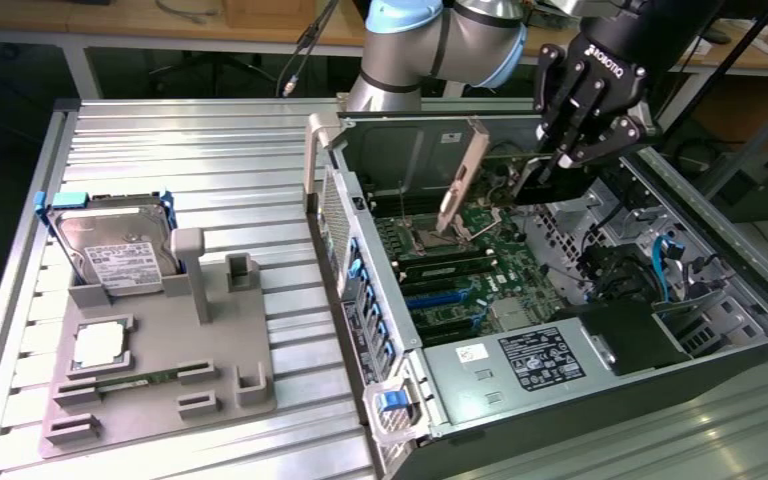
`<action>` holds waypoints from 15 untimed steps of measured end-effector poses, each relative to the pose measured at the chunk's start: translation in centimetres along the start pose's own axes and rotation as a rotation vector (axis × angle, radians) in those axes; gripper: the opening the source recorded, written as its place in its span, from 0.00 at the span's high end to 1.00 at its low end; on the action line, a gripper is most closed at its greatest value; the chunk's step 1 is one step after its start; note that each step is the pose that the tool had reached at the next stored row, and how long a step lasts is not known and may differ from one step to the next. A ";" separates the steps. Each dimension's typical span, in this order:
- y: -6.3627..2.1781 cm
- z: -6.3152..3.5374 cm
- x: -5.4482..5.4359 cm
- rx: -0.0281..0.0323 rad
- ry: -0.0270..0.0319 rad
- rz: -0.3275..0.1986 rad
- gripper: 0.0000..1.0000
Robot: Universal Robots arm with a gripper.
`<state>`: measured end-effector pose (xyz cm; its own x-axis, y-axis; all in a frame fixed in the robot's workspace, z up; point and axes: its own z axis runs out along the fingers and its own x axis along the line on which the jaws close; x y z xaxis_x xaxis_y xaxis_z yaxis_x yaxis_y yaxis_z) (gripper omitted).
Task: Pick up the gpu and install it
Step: 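Insert the gpu into the slot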
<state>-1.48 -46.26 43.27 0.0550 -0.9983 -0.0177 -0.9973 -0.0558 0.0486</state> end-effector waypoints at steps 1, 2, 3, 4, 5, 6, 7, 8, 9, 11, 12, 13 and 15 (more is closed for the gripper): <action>0.00 0.00 0.0 -0.0001 0.0003 -0.006 0.73; 0.00 0.00 0.0 -0.0003 0.0007 -0.013 0.73; 0.00 0.00 0.0 -0.0003 0.0009 -0.020 0.73; 0.00 0.00 0.0 -0.0005 0.0013 -0.027 0.73; 0.00 0.00 0.0 -0.0006 0.0017 -0.036 0.73; 0.00 0.00 0.0 -0.0007 0.0020 -0.041 0.73; 0.00 0.00 0.0 -0.0009 0.0024 -0.050 0.73; 0.00 0.00 0.0 -0.0009 0.0025 -0.050 0.73; 0.00 0.00 0.0 -0.0009 0.0024 -0.050 0.73; 0.00 0.01 0.0 -0.0009 0.0025 -0.050 0.73; 0.00 0.03 0.0 -0.0008 0.0024 -0.050 0.73; 0.00 0.05 0.0 -0.0009 0.0025 -0.050 0.73; 0.00 0.09 0.0 -0.0009 0.0023 -0.050 0.73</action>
<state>-1.48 -46.26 43.18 0.1048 -0.9943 -0.0177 -0.9932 -0.1055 0.0485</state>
